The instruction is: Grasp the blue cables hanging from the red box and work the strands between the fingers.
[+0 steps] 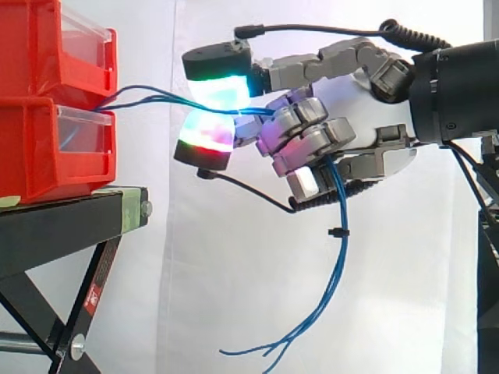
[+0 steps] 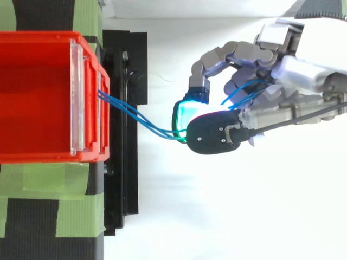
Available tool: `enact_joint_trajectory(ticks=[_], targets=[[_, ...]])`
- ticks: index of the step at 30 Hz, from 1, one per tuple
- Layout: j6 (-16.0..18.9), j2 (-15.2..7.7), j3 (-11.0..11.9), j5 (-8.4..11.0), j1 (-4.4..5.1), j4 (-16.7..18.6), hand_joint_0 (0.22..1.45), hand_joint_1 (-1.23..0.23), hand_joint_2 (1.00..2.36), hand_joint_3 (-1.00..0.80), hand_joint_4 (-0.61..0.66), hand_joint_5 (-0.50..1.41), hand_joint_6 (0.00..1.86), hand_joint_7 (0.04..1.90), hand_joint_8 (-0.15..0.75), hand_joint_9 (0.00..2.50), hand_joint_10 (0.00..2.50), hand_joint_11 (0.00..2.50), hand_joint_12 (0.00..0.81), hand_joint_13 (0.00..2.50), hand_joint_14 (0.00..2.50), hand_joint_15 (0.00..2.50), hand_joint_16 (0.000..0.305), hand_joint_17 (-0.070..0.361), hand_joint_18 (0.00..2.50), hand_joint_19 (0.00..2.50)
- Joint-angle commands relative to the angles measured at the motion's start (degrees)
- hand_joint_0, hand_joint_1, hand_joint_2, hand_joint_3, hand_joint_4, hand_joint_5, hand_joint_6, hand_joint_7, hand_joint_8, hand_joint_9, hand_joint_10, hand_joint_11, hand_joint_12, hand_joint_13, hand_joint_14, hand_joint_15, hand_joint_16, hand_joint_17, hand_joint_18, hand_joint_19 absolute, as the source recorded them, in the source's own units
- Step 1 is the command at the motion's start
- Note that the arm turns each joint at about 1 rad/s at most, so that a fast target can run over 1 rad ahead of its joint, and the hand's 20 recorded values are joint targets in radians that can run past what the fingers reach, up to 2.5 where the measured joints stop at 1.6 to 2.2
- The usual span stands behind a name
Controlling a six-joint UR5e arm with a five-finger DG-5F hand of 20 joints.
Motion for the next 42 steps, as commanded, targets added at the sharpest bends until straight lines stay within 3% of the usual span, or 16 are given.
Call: enact_joint_trajectory(ticks=[1, 4, 6, 9, 14, 16, 18, 20, 23, 25, 29, 31, 33, 34, 36, 42], targets=[[0.0, 0.1, 0.0, 0.00, -0.01, 0.1, 0.69, -0.66, 1.57, -0.25, 0.26, 0.13, 1.13, 1.13, 0.430, 0.95, 2.50, 2.50, 0.546, 1.37, 2.50, 1.51, 0.073, 0.164, 1.59, 0.40], [0.0, 0.0, 0.0, 0.00, -0.01, 0.0, 0.73, -0.58, 1.59, -0.34, 0.20, 0.22, 0.87, 1.17, 0.430, 0.95, 2.50, 2.50, 0.546, 1.37, 2.50, 1.51, 0.073, 0.164, 1.59, 0.40], [0.0, 0.1, 0.0, 0.00, -0.01, 0.0, 1.14, -0.60, 1.04, 0.16, 0.19, 0.48, 0.26, 1.45, 0.430, 0.95, 2.50, 2.50, 0.546, 1.37, 2.50, 1.51, 0.073, 0.164, 1.59, 0.40], [0.0, 0.0, 0.0, 0.00, -0.10, 0.0, 1.23, -0.62, 1.00, 0.10, 0.23, 0.64, 0.00, 1.56, 0.430, 0.95, 2.50, 2.50, 0.546, 1.37, 2.50, 1.51, 0.073, 0.164, 1.59, 0.40], [-0.1, 0.0, 0.0, 0.00, -0.01, 0.1, 0.92, -0.65, 1.18, 0.08, 0.24, 0.61, 0.00, 1.47, 0.430, 0.95, 2.50, 2.50, 0.546, 1.37, 2.50, 1.51, 0.073, 0.164, 1.59, 0.40], [-0.1, 0.0, 0.0, 0.00, -0.01, 0.0, 0.77, -0.70, 1.43, -0.09, 0.21, 0.44, 0.24, 1.40, 0.430, 0.95, 2.50, 2.50, 0.546, 1.37, 2.50, 1.51, 0.073, 0.164, 1.59, 0.40], [-0.1, 0.0, 0.0, 0.00, -0.10, 0.0, 1.12, -0.80, 1.00, 0.14, 0.11, 0.06, 1.12, 1.13, 0.430, 0.95, 2.50, 2.50, 0.546, 1.37, 2.50, 1.51, 0.073, 0.164, 1.59, 0.40], [-0.1, 0.0, 0.0, 0.00, -0.10, 0.0, 1.21, -0.75, 1.09, 0.19, 0.06, 0.07, 1.44, 1.17, 0.430, 0.95, 2.50, 2.50, 0.546, 1.37, 2.50, 1.51, 0.073, 0.164, 1.59, 0.40], [-0.1, 0.0, 0.0, 0.00, -0.10, 0.0, 1.19, -0.74, 1.20, 0.21, 0.01, 0.15, 1.47, 1.16, 0.430, 0.95, 2.50, 2.50, 0.546, 1.37, 2.50, 1.51, 0.073, 0.164, 1.59, 0.40], [-0.1, 0.0, 0.0, 0.00, -0.10, 0.0, 0.74, -0.77, 1.86, -0.20, 0.13, 0.15, 1.37, 1.19, 0.430, 0.95, 2.50, 2.50, 0.546, 1.37, 2.50, 1.51, 0.073, 0.164, 1.59, 0.40], [-0.1, 0.1, 0.0, 0.00, -0.10, 0.1, 0.76, -0.72, 1.14, -0.13, 0.04, 0.22, 1.25, 1.24, 0.430, 0.95, 2.50, 2.50, 0.546, 1.37, 2.50, 1.51, 0.073, 0.164, 1.59, 0.40], [-0.1, 0.0, 0.0, 0.00, -0.10, 0.0, 0.79, -0.71, 1.19, -0.04, -0.02, 0.17, 1.30, 1.20, 0.430, 0.95, 2.50, 2.50, 0.546, 1.37, 2.50, 1.51, 0.073, 0.164, 1.59, 0.40], [-0.1, 0.1, 0.0, 0.00, -0.10, 0.0, 0.76, -0.68, 1.65, -0.20, 0.00, 0.08, 1.30, 1.11, 0.430, 0.95, 2.50, 2.50, 0.546, 1.37, 2.50, 1.51, 0.073, 0.164, 1.59, 0.40], [-0.1, 0.1, 0.0, 0.00, -0.10, 0.0, 0.89, -0.64, 1.50, -0.01, -0.09, 0.06, 1.30, 1.10, 0.430, 0.95, 2.50, 2.50, 0.546, 1.37, 2.50, 1.51, 0.073, 0.164, 1.59, 0.40], [-0.1, 0.1, 0.0, 0.00, -0.01, 0.0, 1.20, -0.60, 1.04, 0.22, 0.08, 0.39, 0.84, 1.27, 0.430, 0.95, 2.50, 2.50, 0.546, 1.37, 2.50, 1.51, 0.073, 0.164, 1.59, 0.40], [-0.1, 0.0, 0.0, 0.00, -0.10, 0.0, 1.08, -0.63, 1.05, 0.11, 0.16, 0.62, 0.14, 1.52, 0.430, 0.95, 2.50, 2.50, 0.546, 1.37, 2.50, 1.51, 0.073, 0.164, 1.59, 0.40]])
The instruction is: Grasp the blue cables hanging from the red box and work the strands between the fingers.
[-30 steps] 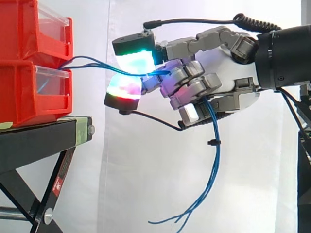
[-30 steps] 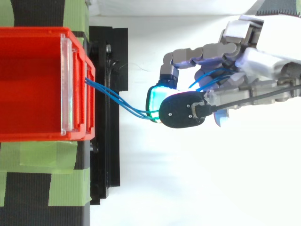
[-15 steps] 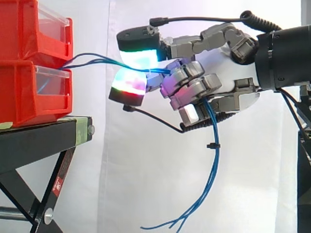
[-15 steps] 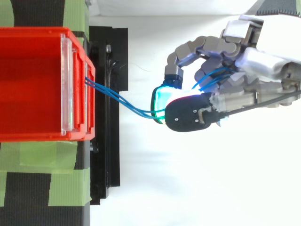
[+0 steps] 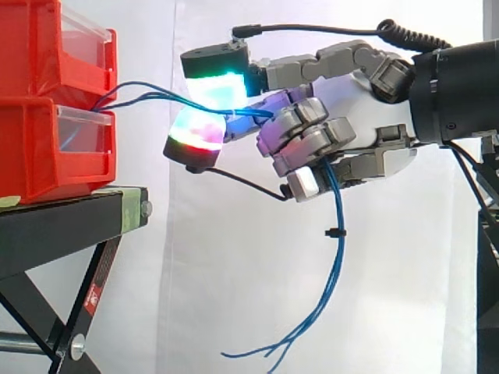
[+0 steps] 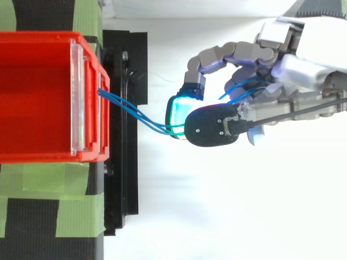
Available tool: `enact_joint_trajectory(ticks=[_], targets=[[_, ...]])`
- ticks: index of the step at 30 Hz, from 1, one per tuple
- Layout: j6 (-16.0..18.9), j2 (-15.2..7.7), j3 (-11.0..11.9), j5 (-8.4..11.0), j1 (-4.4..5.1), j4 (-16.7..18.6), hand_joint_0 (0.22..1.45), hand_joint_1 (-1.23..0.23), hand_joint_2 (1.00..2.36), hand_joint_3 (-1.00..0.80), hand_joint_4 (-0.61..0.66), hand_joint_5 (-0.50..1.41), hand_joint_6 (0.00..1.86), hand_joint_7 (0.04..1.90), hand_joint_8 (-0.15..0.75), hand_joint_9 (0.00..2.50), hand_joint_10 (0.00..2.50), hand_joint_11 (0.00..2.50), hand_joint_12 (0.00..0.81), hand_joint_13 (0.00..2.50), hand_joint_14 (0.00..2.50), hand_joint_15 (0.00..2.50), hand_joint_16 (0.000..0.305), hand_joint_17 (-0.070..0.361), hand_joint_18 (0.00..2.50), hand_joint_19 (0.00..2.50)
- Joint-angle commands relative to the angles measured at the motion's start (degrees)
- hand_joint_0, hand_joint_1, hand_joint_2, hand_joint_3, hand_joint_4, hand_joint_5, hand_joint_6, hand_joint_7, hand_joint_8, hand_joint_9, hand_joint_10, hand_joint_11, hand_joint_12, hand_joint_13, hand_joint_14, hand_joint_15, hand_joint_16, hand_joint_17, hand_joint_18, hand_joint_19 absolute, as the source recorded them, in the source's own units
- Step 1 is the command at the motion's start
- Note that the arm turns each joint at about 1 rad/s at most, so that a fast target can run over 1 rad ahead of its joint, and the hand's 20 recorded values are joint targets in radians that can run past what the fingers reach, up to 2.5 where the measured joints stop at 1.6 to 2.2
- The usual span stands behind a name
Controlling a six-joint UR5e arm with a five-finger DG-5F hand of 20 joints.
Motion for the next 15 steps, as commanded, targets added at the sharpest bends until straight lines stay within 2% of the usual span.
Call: enact_joint_trajectory(ticks=[1, 3, 4, 5, 6, 7, 8, 9, 10, 11, 12, 14, 15], targets=[[0.0, 0.0, 0.0, 0.00, -0.01, 0.0, 1.01, -0.62, 1.16, 0.07, 0.17, 0.66, 0.02, 1.56, 0.430, 0.95, 2.50, 2.50, 0.546, 1.37, 2.50, 1.51, 0.073, 0.164, 1.59, 0.40], [0.0, 0.0, 0.0, 0.00, 0.07, 0.0, 0.87, -0.63, 1.32, 0.08, 0.18, 0.62, 0.00, 1.48, 0.430, 0.95, 2.50, 2.50, 0.546, 1.37, 2.50, 1.51, 0.073, 0.164, 1.59, 0.40], [0.0, 0.0, 0.0, 0.00, -0.01, 0.0, 0.86, -0.64, 1.32, 0.07, 0.17, 0.59, 0.00, 1.47, 0.430, 0.95, 2.50, 2.50, 0.546, 1.37, 2.50, 1.51, 0.073, 0.164, 1.59, 0.40], [0.0, 0.0, 0.0, 0.00, -0.01, 0.0, 0.88, -0.75, 1.34, 0.09, 0.13, 0.44, 0.29, 1.40, 0.430, 0.95, 2.50, 2.50, 0.546, 1.37, 2.50, 1.51, 0.073, 0.164, 1.59, 0.40], [0.0, 0.0, 0.0, 0.00, -0.01, 0.0, 1.05, -0.80, 1.12, 0.23, 0.08, 0.25, 0.78, 1.24, 0.430, 0.95, 2.50, 2.50, 0.546, 1.37, 2.50, 1.51, 0.073, 0.164, 1.59, 0.40], [0.0, 0.0, 0.0, -0.09, -0.01, 0.0, 1.07, -0.80, 1.10, 0.23, 0.08, 0.23, 0.81, 1.25, 0.430, 0.95, 2.50, 2.50, 0.546, 1.37, 2.50, 1.51, 0.073, 0.164, 1.59, 0.40], [0.0, 0.0, 0.0, -0.09, -0.01, 0.0, 1.16, -0.80, 1.00, 0.20, 0.05, 0.13, 1.13, 1.19, 0.430, 0.95, 2.50, 2.50, 0.546, 1.37, 2.50, 1.51, 0.073, 0.164, 1.59, 0.40], [0.0, 0.0, 0.0, -0.09, 0.07, 0.0, 1.16, -0.80, 1.00, 0.17, 0.05, 0.10, 1.24, 1.14, 0.430, 0.95, 2.50, 2.50, 0.546, 1.37, 2.50, 1.51, 0.073, 0.164, 1.59, 0.40], [0.0, 0.0, 0.0, -0.09, -0.01, 0.0, 1.12, -0.83, 1.01, 0.17, 0.07, 0.10, 1.25, 1.13, 0.430, 0.95, 2.50, 2.50, 0.546, 1.37, 2.50, 1.51, 0.073, 0.164, 1.59, 0.40], [0.0, 0.0, 0.0, -0.09, -0.01, -0.1, 0.94, -0.87, 1.09, 0.13, 0.09, 0.07, 1.28, 1.07, 0.430, 0.95, 2.50, 2.50, 0.546, 1.37, 2.50, 1.51, 0.073, 0.164, 1.59, 0.40], [0.0, 0.0, 0.0, -0.09, -0.01, -0.2, 0.83, -0.84, 1.01, -0.09, 0.06, 0.07, 1.29, 1.14, 0.430, 0.95, 2.50, 2.50, 0.546, 1.37, 2.50, 1.51, 0.073, 0.164, 1.59, 0.40], [0.0, 0.0, 0.0, -0.09, -0.01, -0.2, 0.82, -0.82, 1.01, -0.37, 0.04, 0.14, 1.26, 1.21, 0.430, 0.95, 2.50, 2.50, 0.546, 1.37, 2.50, 1.51, 0.073, 0.164, 1.59, 0.40], [0.0, 0.0, 0.0, -0.09, -0.01, -0.2, 0.86, -0.81, 1.02, -0.32, -0.06, 0.15, 1.27, 1.24, 0.430, 0.95, 2.50, 2.50, 0.546, 1.37, 2.50, 1.51, 0.073, 0.164, 1.59, 0.40]])
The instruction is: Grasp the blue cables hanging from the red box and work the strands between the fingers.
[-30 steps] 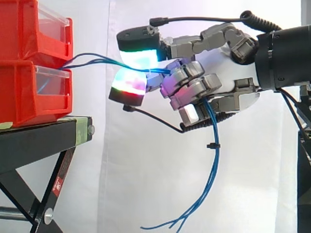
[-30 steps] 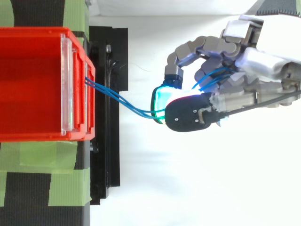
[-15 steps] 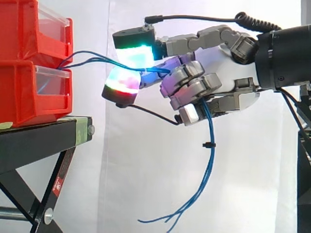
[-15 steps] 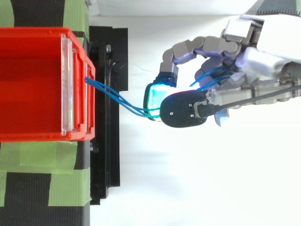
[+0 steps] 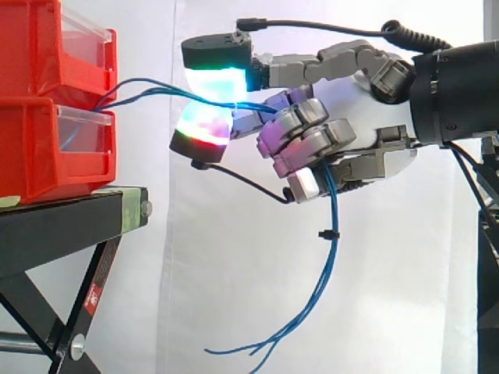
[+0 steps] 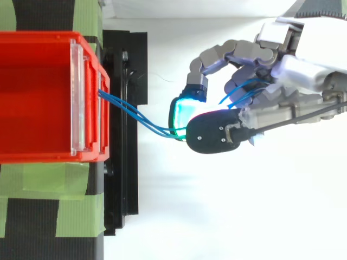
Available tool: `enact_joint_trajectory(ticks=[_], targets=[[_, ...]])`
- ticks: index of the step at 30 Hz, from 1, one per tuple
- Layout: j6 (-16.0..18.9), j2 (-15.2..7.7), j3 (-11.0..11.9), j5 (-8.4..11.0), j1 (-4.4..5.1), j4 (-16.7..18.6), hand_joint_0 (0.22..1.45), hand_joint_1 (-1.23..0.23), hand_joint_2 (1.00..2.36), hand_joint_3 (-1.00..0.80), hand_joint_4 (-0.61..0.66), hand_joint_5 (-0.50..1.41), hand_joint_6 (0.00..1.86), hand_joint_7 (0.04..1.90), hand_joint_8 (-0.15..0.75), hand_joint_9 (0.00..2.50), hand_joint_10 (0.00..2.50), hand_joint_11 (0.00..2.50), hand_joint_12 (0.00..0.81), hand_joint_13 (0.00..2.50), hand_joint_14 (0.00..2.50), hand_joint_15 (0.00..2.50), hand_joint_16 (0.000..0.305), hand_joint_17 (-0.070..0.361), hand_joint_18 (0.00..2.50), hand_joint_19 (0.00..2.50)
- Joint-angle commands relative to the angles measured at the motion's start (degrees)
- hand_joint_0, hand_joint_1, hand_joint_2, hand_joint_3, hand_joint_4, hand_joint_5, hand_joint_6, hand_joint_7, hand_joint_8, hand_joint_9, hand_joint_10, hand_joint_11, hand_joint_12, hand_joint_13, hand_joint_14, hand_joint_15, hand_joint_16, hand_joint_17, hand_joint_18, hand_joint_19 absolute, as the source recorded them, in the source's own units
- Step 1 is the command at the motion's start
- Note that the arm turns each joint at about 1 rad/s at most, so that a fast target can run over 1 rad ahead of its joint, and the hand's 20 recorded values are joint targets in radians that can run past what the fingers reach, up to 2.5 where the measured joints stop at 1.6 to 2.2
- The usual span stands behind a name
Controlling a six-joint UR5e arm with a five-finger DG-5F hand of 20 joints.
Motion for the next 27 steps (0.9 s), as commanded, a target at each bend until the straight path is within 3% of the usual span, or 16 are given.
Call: enact_joint_trajectory(ticks=[1, 3, 5, 6, 8, 9, 10, 11, 12, 14, 17, 20, 23, 25, 26, 27], targets=[[0.0, 0.1, 0.0, -0.01, -0.01, 0.0, 0.87, -0.81, 1.02, -0.25, -0.13, 0.14, 1.34, 1.24, 0.430, 0.95, 2.50, 2.50, 0.546, 1.37, 2.50, 1.51, 0.073, 0.164, 1.59, 0.40], [0.0, 0.0, 0.0, -0.01, -0.01, 0.0, 0.99, -0.82, 1.00, 0.22, -0.19, 0.08, 1.42, 1.28, 0.430, 0.95, 2.50, 2.50, 0.546, 1.37, 2.50, 1.51, 0.073, 0.164, 1.59, 0.40], [0.0, 0.0, 0.0, -0.01, -0.01, 0.0, 0.94, -0.76, 1.54, 0.04, -0.22, 0.07, 1.45, 1.43, 0.430, 0.95, 2.50, 2.50, 0.546, 1.37, 2.50, 1.51, 0.073, 0.164, 1.59, 0.40], [0.0, 0.0, 0.0, -0.01, -0.01, 0.0, 1.08, -0.71, 1.44, 0.05, -0.15, 0.11, 1.39, 1.38, 0.430, 0.95, 2.50, 2.50, 0.546, 1.37, 2.50, 1.51, 0.073, 0.164, 1.59, 0.40], [0.1, 0.0, 0.0, -0.01, -0.01, -0.3, 1.02, -0.67, 1.53, -0.02, -0.02, 0.13, 1.32, 1.33, 0.430, 0.95, 2.50, 2.50, 0.546, 1.37, 2.50, 1.51, 0.073, 0.164, 1.59, 0.40], [0.1, 0.0, 0.0, -0.01, -0.01, -0.4, 0.95, -0.63, 1.54, -0.11, 0.07, 0.30, 0.91, 1.25, 0.430, 0.95, 2.50, 2.50, 0.546, 1.37, 2.50, 1.51, 0.073, 0.164, 1.59, 0.40], [0.1, 0.0, 0.0, -0.01, -0.01, -0.4, 0.96, -0.63, 1.47, -0.10, 0.09, 0.37, 0.69, 1.32, 0.430, 0.95, 2.50, 2.50, 0.546, 1.37, 2.50, 1.51, 0.073, 0.164, 1.59, 0.40], [0.1, 0.1, 0.0, -0.01, -0.01, -0.5, 0.94, -0.61, 1.39, -0.14, 0.15, 0.51, 0.19, 1.48, 0.430, 0.95, 2.50, 2.50, 0.546, 1.37, 2.50, 1.51, 0.073, 0.164, 1.59, 0.40], [0.1, 0.0, 0.0, -0.01, -0.01, -0.7, 0.98, -0.61, 1.19, -0.14, 0.19, 0.54, 0.01, 1.41, 0.430, 0.95, 2.50, 2.50, 0.546, 1.37, 2.50, 1.51, 0.073, 0.164, 1.59, 0.40], [0.1, 0.1, 0.0, -0.01, -0.09, -0.7, 1.11, -0.62, 1.01, -0.11, 0.23, 0.53, 0.01, 1.31, 0.430, 0.95, 2.50, 2.50, 0.546, 1.37, 2.50, 1.51, 0.073, 0.164, 1.59, 0.40], [0.1, 0.0, 0.0, -0.01, -0.09, -0.7, 1.28, -0.65, 1.01, -0.03, 0.15, 0.70, 0.02, 1.38, 0.430, 0.95, 2.50, 2.50, 0.546, 1.37, 2.50, 1.51, 0.073, 0.164, 1.59, 0.40], [0.1, 0.1, 0.0, -0.01, -0.09, -0.8, 1.28, -0.65, 1.01, 0.04, 0.09, 0.74, 0.01, 1.57, 0.430, 0.95, 2.50, 2.50, 0.546, 1.37, 2.50, 1.51, 0.073, 0.164, 1.59, 0.40], [0.1, 0.1, 0.0, -0.01, -0.09, -0.8, 1.09, -0.75, 1.00, 0.09, 0.14, 0.44, 0.37, 1.37, 0.430, 0.95, 2.50, 2.50, 0.546, 1.37, 2.50, 1.51, 0.073, 0.164, 1.59, 0.40], [0.1, 0.0, 0.0, -0.01, -0.09, -0.8, 0.94, -0.80, 1.01, -0.04, 0.17, 0.15, 0.82, 1.12, 0.430, 0.95, 2.50, 2.50, 0.546, 1.37, 2.50, 1.51, 0.073, 0.164, 1.59, 0.40], [0.1, 0.1, 0.0, -0.01, -0.09, -0.8, 0.89, -0.80, 1.01, -0.19, 0.15, 0.09, 0.86, 1.17, 0.430, 0.95, 2.50, 2.50, 0.546, 1.37, 2.50, 1.51, 0.073, 0.164, 1.59, 0.40], [0.1, 0.1, 0.0, -0.01, -0.09, -0.8, 0.91, -0.79, 1.01, -0.51, 0.11, 0.01, 1.20, 1.12, 0.430, 0.95, 2.50, 2.50, 0.546, 1.37, 2.50, 1.51, 0.073, 0.164, 1.59, 0.40]])
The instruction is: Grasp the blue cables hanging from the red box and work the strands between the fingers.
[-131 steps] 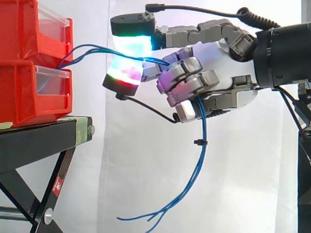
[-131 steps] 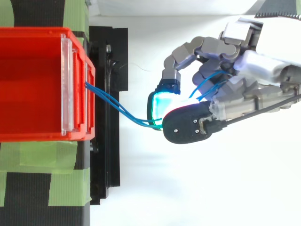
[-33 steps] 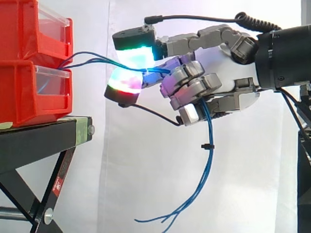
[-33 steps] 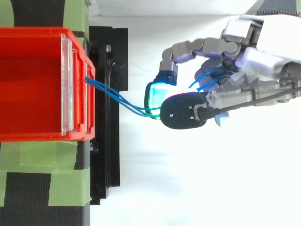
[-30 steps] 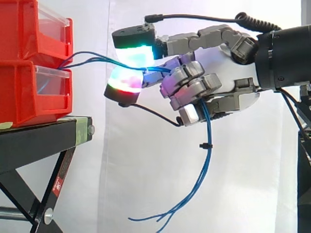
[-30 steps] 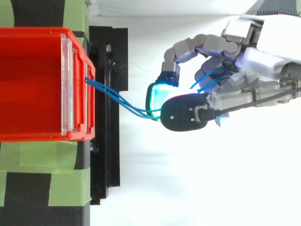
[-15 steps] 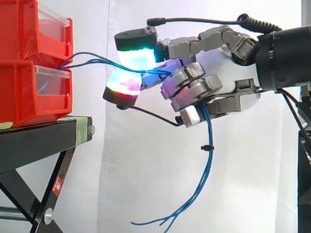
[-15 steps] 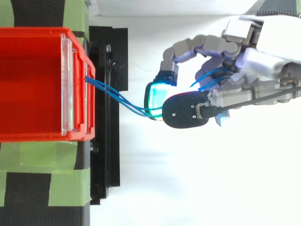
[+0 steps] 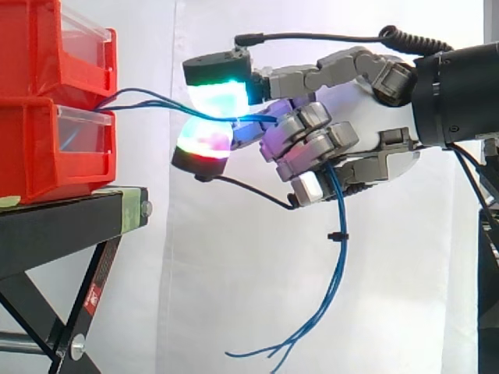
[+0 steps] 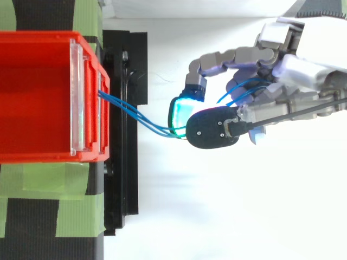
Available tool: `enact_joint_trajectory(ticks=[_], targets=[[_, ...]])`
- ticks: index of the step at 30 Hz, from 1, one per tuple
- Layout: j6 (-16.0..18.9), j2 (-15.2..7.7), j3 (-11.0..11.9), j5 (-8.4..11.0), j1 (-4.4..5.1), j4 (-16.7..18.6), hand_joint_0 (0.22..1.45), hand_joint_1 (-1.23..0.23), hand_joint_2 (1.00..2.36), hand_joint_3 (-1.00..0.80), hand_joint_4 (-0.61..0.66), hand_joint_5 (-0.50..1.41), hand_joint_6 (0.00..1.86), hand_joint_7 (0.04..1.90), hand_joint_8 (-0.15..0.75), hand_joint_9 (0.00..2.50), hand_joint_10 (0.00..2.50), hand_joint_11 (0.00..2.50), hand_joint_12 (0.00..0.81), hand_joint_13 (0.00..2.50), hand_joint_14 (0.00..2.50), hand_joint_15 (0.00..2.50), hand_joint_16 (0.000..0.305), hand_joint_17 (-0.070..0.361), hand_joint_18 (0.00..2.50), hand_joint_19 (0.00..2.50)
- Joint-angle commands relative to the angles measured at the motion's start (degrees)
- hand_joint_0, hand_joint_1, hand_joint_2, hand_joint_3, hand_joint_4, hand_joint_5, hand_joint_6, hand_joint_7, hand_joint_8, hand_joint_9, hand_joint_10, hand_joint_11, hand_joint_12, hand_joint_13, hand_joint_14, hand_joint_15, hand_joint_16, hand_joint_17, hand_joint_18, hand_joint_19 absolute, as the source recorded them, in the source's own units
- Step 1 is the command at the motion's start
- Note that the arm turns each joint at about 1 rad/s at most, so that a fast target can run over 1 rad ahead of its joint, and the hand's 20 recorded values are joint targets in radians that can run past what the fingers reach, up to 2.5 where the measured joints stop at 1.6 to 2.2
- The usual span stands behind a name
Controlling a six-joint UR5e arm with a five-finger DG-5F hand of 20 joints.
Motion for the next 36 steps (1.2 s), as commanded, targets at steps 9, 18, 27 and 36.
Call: enact_joint_trajectory(ticks=[9, 18, 27, 36], targets=[[0.0, 0.0, 0.0, -0.01, 0.00, 0.0, 0.90, -0.69, 1.70, -0.09, -0.10, 0.01, 1.54, 1.41, 0.430, 0.95, 2.50, 2.50, 0.546, 1.37, 2.50, 1.51, 0.073, 0.164, 1.59, 0.40], [0.0, -0.1, 0.0, -0.01, 0.00, 0.0, 1.13, -0.64, 1.01, -0.10, 0.22, 0.56, 0.02, 1.32, 0.430, 0.95, 2.50, 2.50, 0.546, 1.37, 2.50, 1.51, 0.073, 0.164, 1.59, 0.40], [0.0, 0.0, 0.0, -0.09, 0.00, 0.0, 0.88, -0.79, 1.01, -0.20, 0.23, 0.13, 0.86, 1.12, 0.430, 0.95, 2.50, 2.50, 0.546, 1.37, 2.50, 1.51, 0.073, 0.164, 1.59, 0.40], [0.0, -0.1, 0.0, -0.09, 0.00, 0.0, 0.95, -0.70, 1.65, -0.08, -0.07, 0.06, 1.53, 1.29, 0.430, 0.95, 2.50, 2.50, 0.546, 1.37, 2.50, 1.51, 0.073, 0.164, 1.59, 0.40]])
